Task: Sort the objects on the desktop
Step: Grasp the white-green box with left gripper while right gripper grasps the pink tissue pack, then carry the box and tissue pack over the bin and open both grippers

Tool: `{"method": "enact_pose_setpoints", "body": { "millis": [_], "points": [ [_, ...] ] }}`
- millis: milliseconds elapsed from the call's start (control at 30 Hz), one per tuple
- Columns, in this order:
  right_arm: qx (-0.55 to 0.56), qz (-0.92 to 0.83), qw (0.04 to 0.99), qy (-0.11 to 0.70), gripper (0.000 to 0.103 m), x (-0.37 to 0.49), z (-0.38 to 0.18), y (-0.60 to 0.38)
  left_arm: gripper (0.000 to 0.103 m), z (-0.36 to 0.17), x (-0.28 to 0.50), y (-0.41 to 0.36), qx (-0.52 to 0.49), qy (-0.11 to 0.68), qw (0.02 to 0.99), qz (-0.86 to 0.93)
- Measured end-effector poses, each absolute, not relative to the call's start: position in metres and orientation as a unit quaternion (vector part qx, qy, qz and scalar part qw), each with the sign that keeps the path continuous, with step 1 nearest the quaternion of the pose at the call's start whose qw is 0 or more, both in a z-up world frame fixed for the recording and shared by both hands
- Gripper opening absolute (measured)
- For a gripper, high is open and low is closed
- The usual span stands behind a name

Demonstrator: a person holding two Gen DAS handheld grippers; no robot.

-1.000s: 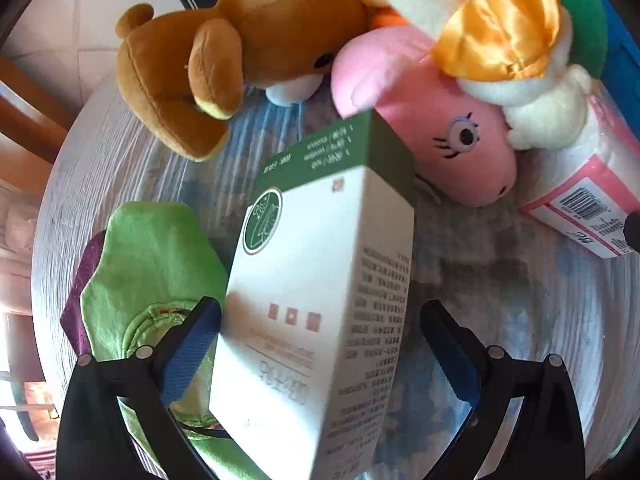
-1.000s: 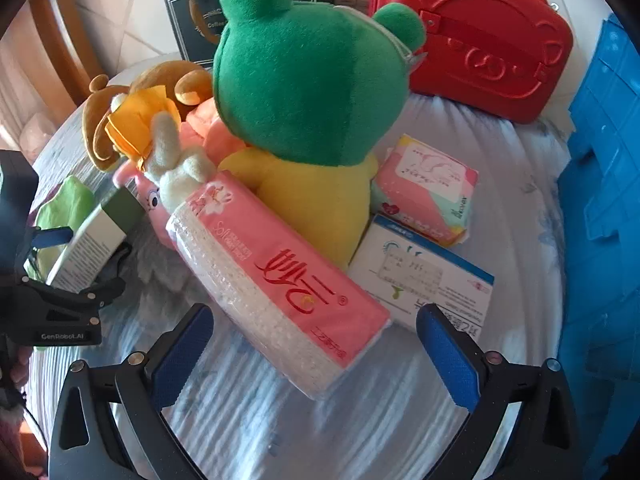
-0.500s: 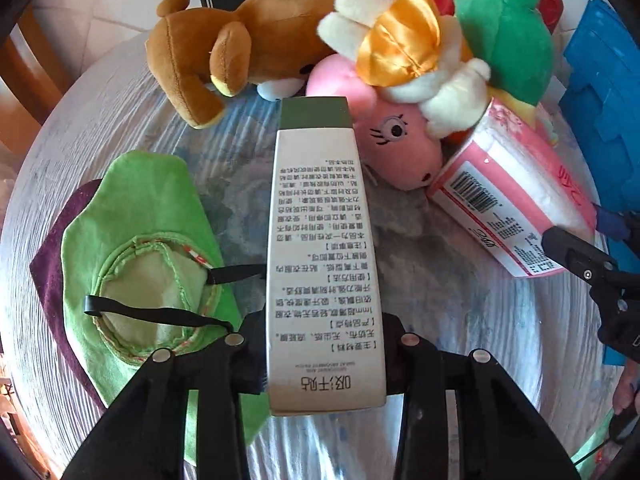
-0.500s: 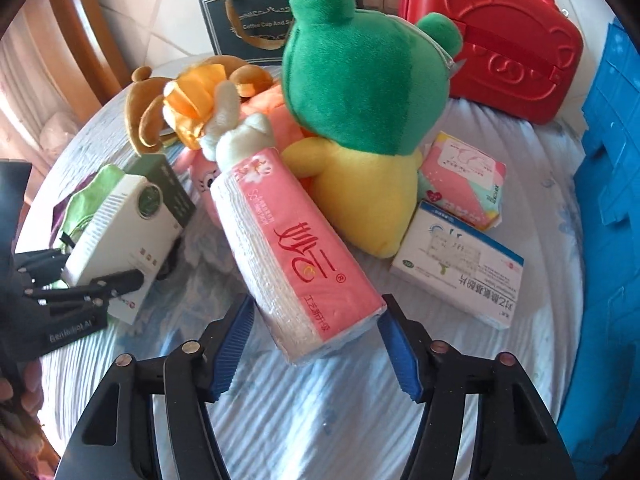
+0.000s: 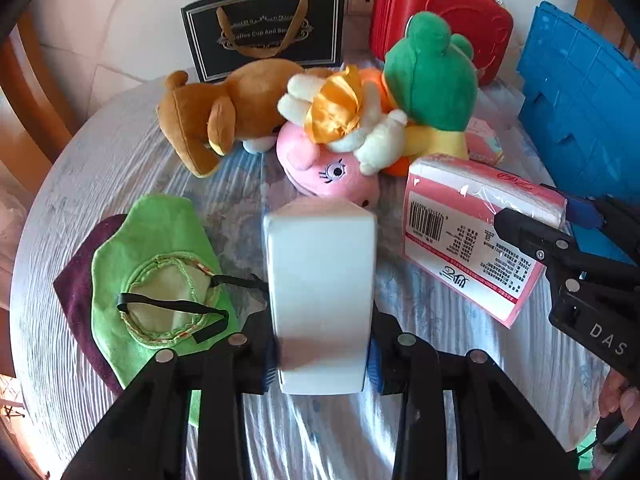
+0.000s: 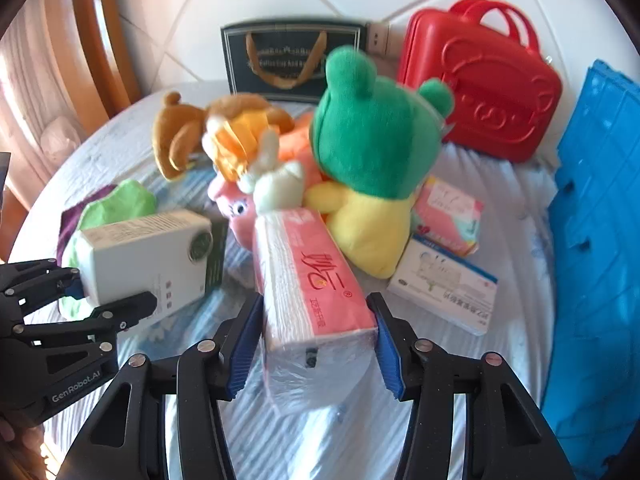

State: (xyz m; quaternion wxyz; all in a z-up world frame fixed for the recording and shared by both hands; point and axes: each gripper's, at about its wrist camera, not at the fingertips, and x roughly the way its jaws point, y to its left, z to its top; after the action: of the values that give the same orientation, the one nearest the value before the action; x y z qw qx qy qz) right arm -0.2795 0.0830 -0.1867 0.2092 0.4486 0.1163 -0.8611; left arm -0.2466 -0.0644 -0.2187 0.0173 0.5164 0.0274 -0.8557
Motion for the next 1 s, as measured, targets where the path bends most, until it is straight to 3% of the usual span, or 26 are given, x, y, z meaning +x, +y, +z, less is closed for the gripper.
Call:
{"method": "enact_pose_setpoints", "body": {
  "millis": [500,1000],
  "points": [
    [0.364,-0.900,0.208,0.116,0.049,-0.215,-0.105,0.100,0.034,-0.146,-0.178,-0.021,0.444,0.019,0.017,-0.896],
    [0.192,-0.972,0.122,0.056,0.049,-0.158,0.038,0.224,0.034,-0.007,-0.187,0.095,0.295,0.001,-0.026,-0.955]
  ]
}}
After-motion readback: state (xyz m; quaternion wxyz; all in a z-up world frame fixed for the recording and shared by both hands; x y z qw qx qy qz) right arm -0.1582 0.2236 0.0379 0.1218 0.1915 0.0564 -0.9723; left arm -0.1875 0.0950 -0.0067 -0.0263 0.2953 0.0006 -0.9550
